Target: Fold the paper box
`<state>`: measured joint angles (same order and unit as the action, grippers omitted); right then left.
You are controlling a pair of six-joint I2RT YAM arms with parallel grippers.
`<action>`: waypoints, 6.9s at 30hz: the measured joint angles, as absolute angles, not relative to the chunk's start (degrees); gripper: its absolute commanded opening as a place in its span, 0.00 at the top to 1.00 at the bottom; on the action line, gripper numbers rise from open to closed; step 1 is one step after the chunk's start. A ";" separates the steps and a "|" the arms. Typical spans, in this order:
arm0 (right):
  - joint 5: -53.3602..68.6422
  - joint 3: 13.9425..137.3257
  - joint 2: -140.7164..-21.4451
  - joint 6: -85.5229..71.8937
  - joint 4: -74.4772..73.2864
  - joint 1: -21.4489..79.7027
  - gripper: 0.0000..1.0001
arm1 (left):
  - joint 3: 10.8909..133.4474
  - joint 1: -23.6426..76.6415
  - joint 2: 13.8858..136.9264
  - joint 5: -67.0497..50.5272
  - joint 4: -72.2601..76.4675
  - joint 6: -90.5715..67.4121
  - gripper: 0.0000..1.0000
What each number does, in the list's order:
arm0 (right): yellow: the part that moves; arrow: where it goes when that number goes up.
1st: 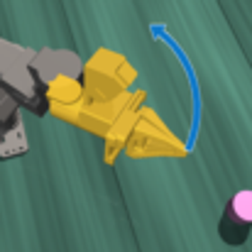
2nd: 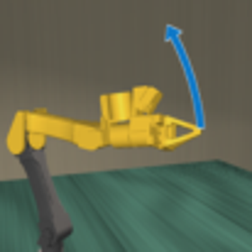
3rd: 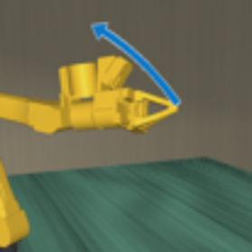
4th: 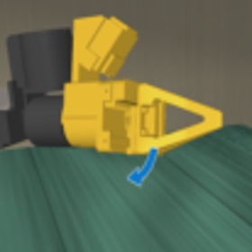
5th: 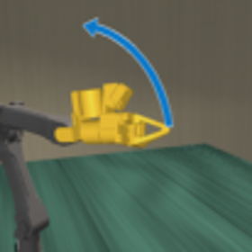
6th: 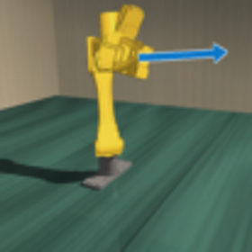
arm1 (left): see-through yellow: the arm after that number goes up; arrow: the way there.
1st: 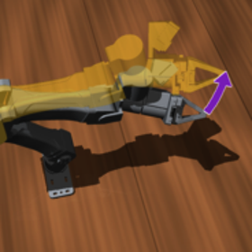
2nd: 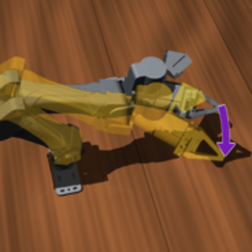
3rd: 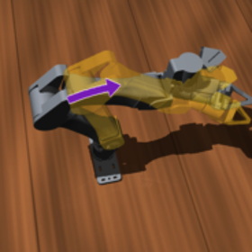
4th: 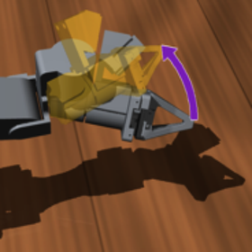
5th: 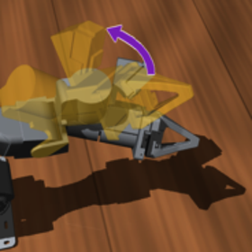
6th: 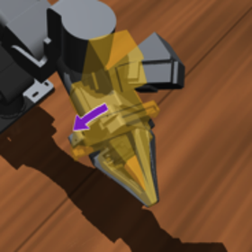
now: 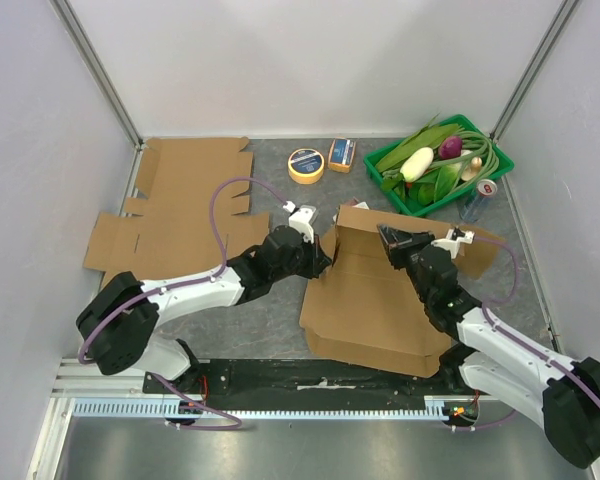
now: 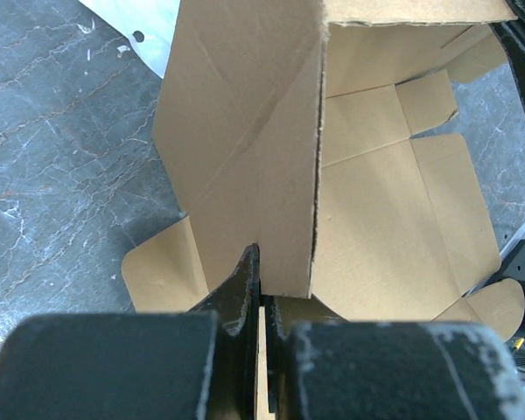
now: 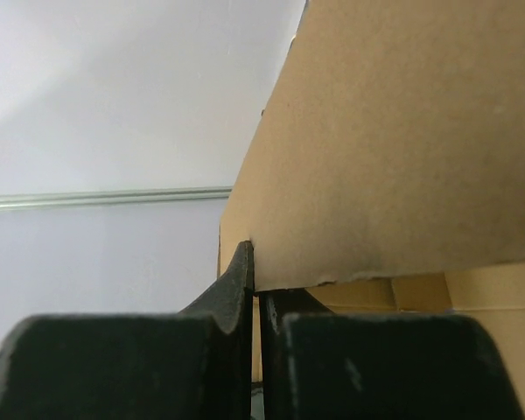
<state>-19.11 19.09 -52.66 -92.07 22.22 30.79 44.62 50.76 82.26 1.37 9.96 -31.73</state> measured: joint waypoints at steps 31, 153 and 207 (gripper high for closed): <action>-16.25 14.63 -49.98 -88.95 26.94 31.77 1.00 | 40.29 43.18 77.54 -0.67 13.37 -14.96 0.32; -10.11 36.53 -55.42 -68.66 -2.22 41.71 0.04 | 26.39 47.37 68.45 31.09 28.27 -10.04 0.73; 25.45 46.70 -56.31 -44.77 -27.09 13.34 0.34 | 24.82 48.75 64.99 37.23 26.24 -8.10 0.98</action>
<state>25.45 46.70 -56.31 -44.77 -27.09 13.34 24.82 48.75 64.99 37.23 26.24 -8.10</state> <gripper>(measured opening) 0.676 0.130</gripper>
